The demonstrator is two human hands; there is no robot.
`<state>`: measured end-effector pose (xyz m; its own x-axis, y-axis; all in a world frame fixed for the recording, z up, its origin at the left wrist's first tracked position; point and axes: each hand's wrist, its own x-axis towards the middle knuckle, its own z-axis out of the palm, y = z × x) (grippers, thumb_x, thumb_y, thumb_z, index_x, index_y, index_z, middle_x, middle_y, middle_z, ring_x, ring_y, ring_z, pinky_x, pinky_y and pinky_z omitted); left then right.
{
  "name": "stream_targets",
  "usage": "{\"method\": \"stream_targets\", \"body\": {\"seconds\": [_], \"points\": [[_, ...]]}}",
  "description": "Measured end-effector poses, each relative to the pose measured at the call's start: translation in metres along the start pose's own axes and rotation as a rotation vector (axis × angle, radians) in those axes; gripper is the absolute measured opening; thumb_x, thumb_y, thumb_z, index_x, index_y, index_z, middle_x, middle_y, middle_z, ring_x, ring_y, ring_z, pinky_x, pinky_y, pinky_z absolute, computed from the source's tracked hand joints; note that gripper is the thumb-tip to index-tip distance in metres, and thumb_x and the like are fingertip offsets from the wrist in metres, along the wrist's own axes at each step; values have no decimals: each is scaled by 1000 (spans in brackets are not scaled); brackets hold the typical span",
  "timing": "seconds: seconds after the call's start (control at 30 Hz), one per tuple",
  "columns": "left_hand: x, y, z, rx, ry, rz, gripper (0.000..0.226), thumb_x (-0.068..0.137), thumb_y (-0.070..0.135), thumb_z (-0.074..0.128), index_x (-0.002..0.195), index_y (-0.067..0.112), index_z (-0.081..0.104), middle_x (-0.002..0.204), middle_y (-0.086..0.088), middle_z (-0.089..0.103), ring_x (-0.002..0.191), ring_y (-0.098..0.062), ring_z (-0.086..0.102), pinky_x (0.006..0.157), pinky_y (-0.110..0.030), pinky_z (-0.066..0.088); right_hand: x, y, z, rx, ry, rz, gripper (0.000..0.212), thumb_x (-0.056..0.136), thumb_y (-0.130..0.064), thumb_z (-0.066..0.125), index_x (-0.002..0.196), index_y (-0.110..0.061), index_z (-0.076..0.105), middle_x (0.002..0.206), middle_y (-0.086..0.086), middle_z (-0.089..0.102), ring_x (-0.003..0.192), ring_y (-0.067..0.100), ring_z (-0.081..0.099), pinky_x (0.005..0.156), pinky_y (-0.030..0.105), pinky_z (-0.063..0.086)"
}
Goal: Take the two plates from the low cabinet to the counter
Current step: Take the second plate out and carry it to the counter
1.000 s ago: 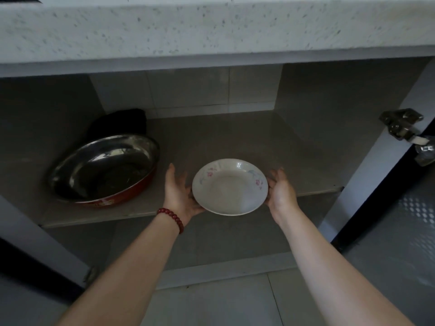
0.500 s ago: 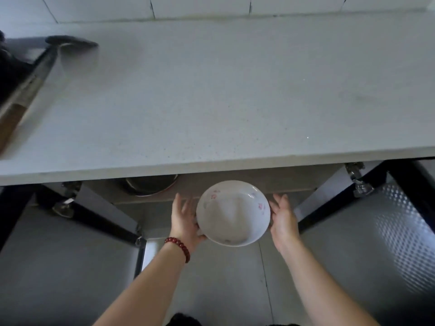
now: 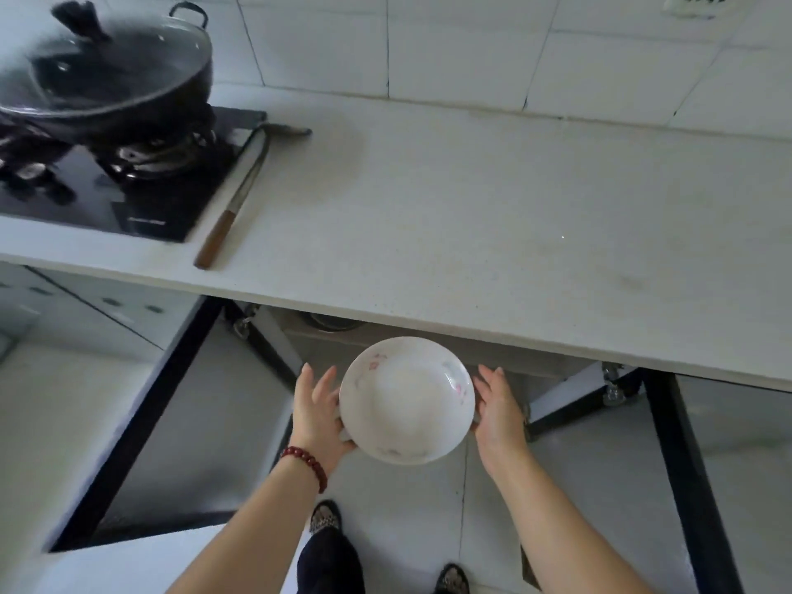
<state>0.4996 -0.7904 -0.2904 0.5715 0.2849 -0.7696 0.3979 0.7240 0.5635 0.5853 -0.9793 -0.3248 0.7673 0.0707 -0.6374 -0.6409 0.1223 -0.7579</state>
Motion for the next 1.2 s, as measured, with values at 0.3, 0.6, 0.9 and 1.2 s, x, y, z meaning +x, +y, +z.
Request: {"method": "stream_targets", "body": {"seconds": [0.3,0.6,0.9,1.2], "points": [[-85,24,-28,-146,57,219,70,82,70,29,140,32,38,143,-2,44,107,-27,54,92,-52,43,-64,-48,42,-142,-229,-91,37,94,-50,33,110,-39,64,91,-25,69,91,-1,61,83,33,43],[-144,74,-104,-221,227,381,66,86,66,23,142,32,34,142,-1,44,122,-32,45,96,-57,38,-125,-53,145,-335,-553,-181,39,89,-59,29,81,-56,67,101,-24,69,111,8,57,96,37,42],[-180,142,-255,-368,347,499,68,83,69,26,139,32,39,144,1,42,125,-29,44,100,-58,35,-175,-3,310,-357,-773,-146,50,97,-48,28,141,-27,37,134,-5,54,113,11,54,82,25,44],[-210,193,-404,-466,492,602,73,71,75,34,132,37,45,132,5,52,113,-20,53,81,-46,47,-229,70,476,-390,-920,-87,51,96,-49,28,140,-25,38,135,-1,53,107,10,55,81,30,46]]}}
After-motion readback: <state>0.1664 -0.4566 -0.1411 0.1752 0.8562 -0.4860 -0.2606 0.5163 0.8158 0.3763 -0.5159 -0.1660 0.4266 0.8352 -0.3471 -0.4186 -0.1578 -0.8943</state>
